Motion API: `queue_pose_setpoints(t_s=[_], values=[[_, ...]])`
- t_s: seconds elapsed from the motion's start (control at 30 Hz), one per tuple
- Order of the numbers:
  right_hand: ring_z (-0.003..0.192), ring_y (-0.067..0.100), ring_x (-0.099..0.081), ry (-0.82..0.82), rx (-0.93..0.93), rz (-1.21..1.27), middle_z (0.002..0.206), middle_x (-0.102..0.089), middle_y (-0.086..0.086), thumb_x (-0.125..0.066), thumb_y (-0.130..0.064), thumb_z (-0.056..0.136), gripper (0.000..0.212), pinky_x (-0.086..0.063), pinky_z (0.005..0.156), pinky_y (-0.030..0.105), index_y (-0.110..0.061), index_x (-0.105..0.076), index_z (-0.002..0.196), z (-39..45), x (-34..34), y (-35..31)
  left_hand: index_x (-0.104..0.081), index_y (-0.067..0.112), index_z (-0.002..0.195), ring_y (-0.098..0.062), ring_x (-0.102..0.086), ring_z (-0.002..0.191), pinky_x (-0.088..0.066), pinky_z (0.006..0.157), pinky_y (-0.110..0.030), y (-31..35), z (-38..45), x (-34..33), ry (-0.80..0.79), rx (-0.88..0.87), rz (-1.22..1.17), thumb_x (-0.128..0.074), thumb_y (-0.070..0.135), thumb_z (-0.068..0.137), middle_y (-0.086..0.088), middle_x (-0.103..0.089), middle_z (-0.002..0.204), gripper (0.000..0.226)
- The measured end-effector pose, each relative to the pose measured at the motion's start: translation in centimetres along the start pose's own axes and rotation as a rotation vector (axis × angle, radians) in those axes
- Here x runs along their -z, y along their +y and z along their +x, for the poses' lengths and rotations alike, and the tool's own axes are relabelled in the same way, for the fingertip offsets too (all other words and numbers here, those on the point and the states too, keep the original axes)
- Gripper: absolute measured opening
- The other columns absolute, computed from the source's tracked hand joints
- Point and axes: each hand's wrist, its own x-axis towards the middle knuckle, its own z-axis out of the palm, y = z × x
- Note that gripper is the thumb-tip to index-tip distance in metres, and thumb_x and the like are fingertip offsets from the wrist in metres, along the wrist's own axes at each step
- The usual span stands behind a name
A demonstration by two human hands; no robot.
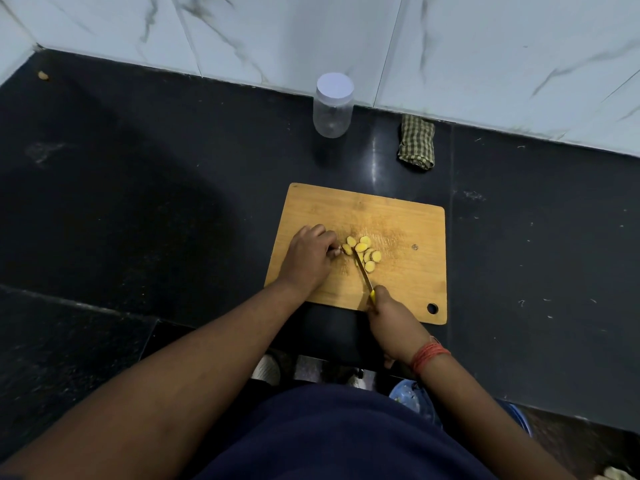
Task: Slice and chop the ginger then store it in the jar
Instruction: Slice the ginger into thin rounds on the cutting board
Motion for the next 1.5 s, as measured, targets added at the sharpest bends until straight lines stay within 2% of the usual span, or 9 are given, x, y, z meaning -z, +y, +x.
queue_pose_setpoints(t_s=[0.2, 0.53, 0.77, 0.93, 1.07, 1.2, 1.27, 1.4, 1.5], values=[[0.044, 0.033, -0.057, -0.038, -0.056, 0.116, 0.086, -0.053, 0.020, -0.032, -0.013, 0.102, 0.010, -0.054, 0.038, 0.043, -0.012, -0.036, 0.111, 1.0, 0.5, -1.7, -0.067, 0.016, 0.102, -0.018, -0.051, 0.101, -0.047, 0.088, -0.039, -0.5, -0.2, 0.2, -0.038, -0.059, 0.047, -0.064, 0.020, 0.092, 0.003, -0.059, 0.101, 0.011], [0.045, 0.027, -0.056, -0.057, -0.064, 0.153, 0.085, -0.054, 0.018, -0.035, -0.013, 0.101, 0.021, -0.050, 0.035, 0.034, -0.012, -0.035, 0.122, 2.6, 0.2, -3.6, -0.066, 0.018, 0.093, -0.018, -0.053, 0.092, -0.048, 0.083, -0.040, -0.4, 0.1, 0.5, -0.023, -0.010, -0.051, -0.072, 0.015, 0.086, 0.005, -0.064, 0.093, 0.009], [0.046, 0.026, -0.053, -0.081, -0.085, 0.110, 0.078, -0.051, 0.016, -0.033, -0.007, 0.100, 0.013, -0.042, 0.029, 0.027, -0.012, -0.034, 0.112, 3.0, 0.0, -4.0, -0.068, 0.017, 0.090, -0.020, -0.054, 0.090, -0.047, 0.084, -0.040, -0.4, 0.3, 0.6, -0.027, -0.022, -0.022, -0.073, 0.017, 0.085, 0.003, -0.062, 0.089, 0.007], [0.046, 0.025, -0.051, -0.101, -0.101, 0.049, 0.079, -0.050, 0.014, -0.038, 0.006, 0.096, 0.030, -0.035, 0.024, 0.022, -0.007, -0.037, 0.124, 4.1, 0.1, -4.5, -0.067, 0.017, 0.086, -0.022, -0.053, 0.087, -0.046, 0.081, -0.039, -0.3, 0.2, 0.6, -0.024, -0.039, -0.011, -0.072, 0.012, 0.084, 0.005, -0.059, 0.084, 0.007], [0.053, 0.032, -0.056, -0.065, -0.092, 0.012, 0.079, -0.053, 0.016, -0.041, 0.010, 0.091, 0.052, -0.041, 0.026, 0.029, -0.010, -0.029, 0.138, 5.1, 0.0, -4.8, -0.067, 0.016, 0.084, -0.022, -0.053, 0.086, -0.046, 0.079, -0.039, -0.1, 0.2, 0.7, -0.011, -0.028, -0.020, -0.071, 0.009, 0.083, 0.003, -0.059, 0.083, 0.009], [0.068, 0.035, -0.062, -0.066, -0.035, -0.028, 0.091, -0.059, 0.018, -0.042, 0.006, 0.094, 0.049, -0.050, 0.038, 0.034, -0.007, -0.030, 0.139, 4.4, -0.3, -4.2, -0.068, 0.015, 0.084, -0.020, -0.053, 0.089, -0.046, 0.079, -0.037, 0.1, 0.1, 0.5, 0.006, 0.013, -0.057, -0.071, 0.007, 0.084, 0.006, -0.058, 0.083, 0.009], [0.060, 0.029, -0.057, -0.092, -0.046, -0.042, 0.079, -0.055, 0.013, -0.043, 0.007, 0.093, 0.047, -0.041, 0.029, 0.027, -0.008, -0.029, 0.136, 3.7, -0.7, -3.2, -0.069, 0.016, 0.086, -0.019, -0.052, 0.091, -0.047, 0.080, -0.037, 0.2, 0.1, 0.3, 0.005, 0.031, -0.054, -0.070, 0.009, 0.085, 0.006, -0.060, 0.086, 0.007], [0.071, 0.019, -0.055, -0.077, -0.010, -0.112, 0.081, -0.055, 0.005, -0.036, 0.002, 0.097, 0.043, -0.038, 0.050, 0.016, -0.004, -0.029, 0.138, 1.7, -1.4, -1.3, -0.069, 0.016, 0.086, -0.018, -0.053, 0.092, -0.048, 0.082, -0.038, 0.1, 0.1, 0.1, 0.015, 0.051, -0.053, -0.071, 0.012, 0.086, 0.006, -0.061, 0.087, 0.005], [0.072, 0.017, -0.049, -0.069, -0.004, -0.105, 0.093, -0.060, 0.011, -0.035, -0.002, 0.098, 0.050, -0.035, 0.061, 0.025, -0.005, -0.023, 0.146, 0.9, -0.9, -0.1, -0.067, 0.017, 0.084, -0.017, -0.053, 0.090, -0.048, 0.083, -0.040, -0.1, 0.1, 0.0, 0.016, 0.032, -0.058, -0.071, 0.013, 0.086, 0.007, -0.060, 0.086, 0.006]])
